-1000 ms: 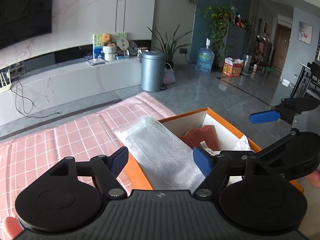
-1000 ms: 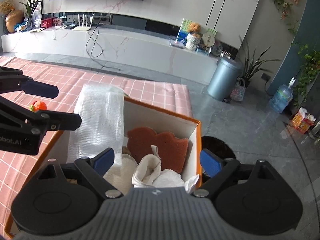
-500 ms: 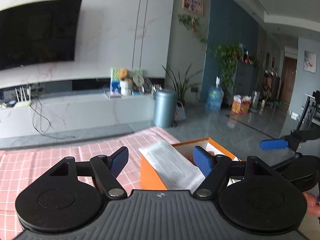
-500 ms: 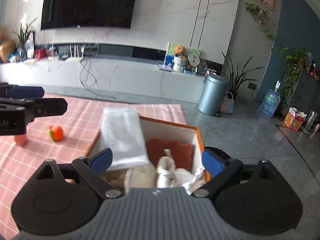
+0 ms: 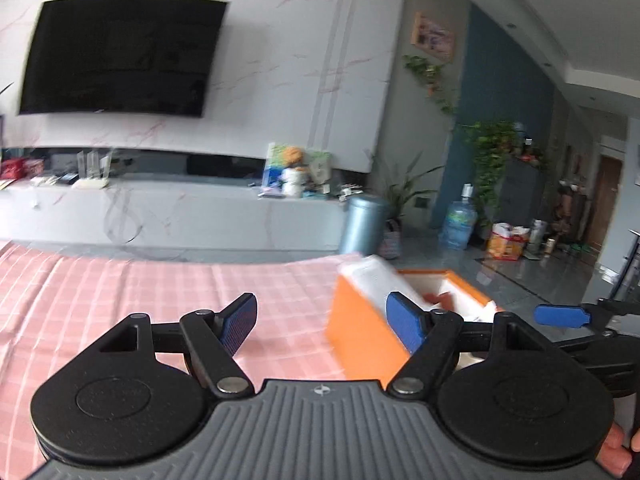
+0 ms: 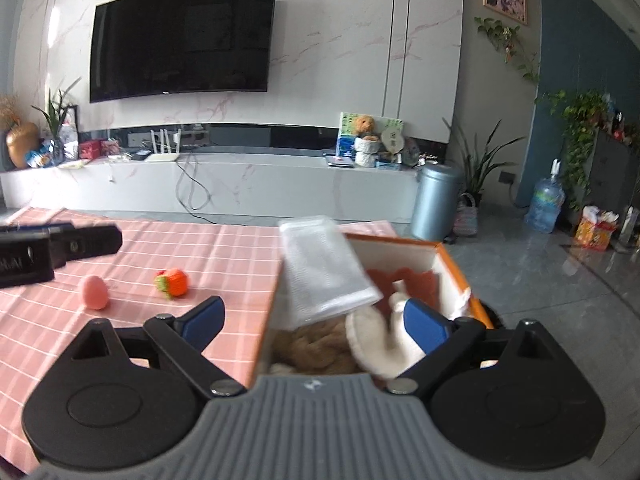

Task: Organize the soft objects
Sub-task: 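Move both grippers out of the box back over the pink ball and crocheted fruit, then grasp the pink ball with the left gripper while the right gripper grasps the crocheted orange fruit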

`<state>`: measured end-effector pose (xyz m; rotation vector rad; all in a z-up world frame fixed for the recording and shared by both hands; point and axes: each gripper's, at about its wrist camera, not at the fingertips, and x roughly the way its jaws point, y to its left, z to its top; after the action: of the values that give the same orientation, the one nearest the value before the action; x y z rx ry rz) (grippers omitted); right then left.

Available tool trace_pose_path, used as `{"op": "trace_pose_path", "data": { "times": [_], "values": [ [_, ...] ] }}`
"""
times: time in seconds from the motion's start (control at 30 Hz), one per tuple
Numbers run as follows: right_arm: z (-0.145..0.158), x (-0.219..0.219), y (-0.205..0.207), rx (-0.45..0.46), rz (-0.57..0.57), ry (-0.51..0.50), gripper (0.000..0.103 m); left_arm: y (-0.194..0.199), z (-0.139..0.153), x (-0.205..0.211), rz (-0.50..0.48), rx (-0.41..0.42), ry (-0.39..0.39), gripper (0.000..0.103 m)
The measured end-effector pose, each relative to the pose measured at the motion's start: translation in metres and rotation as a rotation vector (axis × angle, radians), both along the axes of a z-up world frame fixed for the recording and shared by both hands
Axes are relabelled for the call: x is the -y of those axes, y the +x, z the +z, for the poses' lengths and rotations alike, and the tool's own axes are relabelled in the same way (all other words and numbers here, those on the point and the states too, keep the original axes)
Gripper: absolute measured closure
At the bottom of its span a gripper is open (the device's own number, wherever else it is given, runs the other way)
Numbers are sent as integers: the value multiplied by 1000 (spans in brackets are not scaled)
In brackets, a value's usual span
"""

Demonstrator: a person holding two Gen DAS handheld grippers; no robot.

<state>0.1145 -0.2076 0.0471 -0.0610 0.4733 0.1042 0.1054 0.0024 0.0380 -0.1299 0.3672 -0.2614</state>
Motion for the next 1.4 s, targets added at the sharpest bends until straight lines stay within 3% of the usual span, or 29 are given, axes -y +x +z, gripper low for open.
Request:
{"op": "trace_pose_path", "data": {
  "times": [0.07, 0.2, 0.43, 0.7, 1.07, 1.4],
  "values": [
    [-3, -8, -4, -6, 10, 28, 8, -7, -6, -6, 32, -8, 19, 23],
    [-10, -31, -7, -20, 56, 45, 8, -21, -14, -18, 118, -2, 81, 23],
    [-21, -68, -8, -55, 132, 47, 8, -36, -24, -50, 173, 35, 48, 24],
    [-41, -110, 1, -47, 174, 14, 8, -33, -45, -69, 249, -15, 106, 24],
    [-73, -146, 37, -83, 184, -33, 8, -14, -79, -102, 292, -118, 96, 25],
    [-87, -168, 93, -150, 201, -28, 9, 18, -91, -123, 323, -157, 107, 25]
  ]
}}
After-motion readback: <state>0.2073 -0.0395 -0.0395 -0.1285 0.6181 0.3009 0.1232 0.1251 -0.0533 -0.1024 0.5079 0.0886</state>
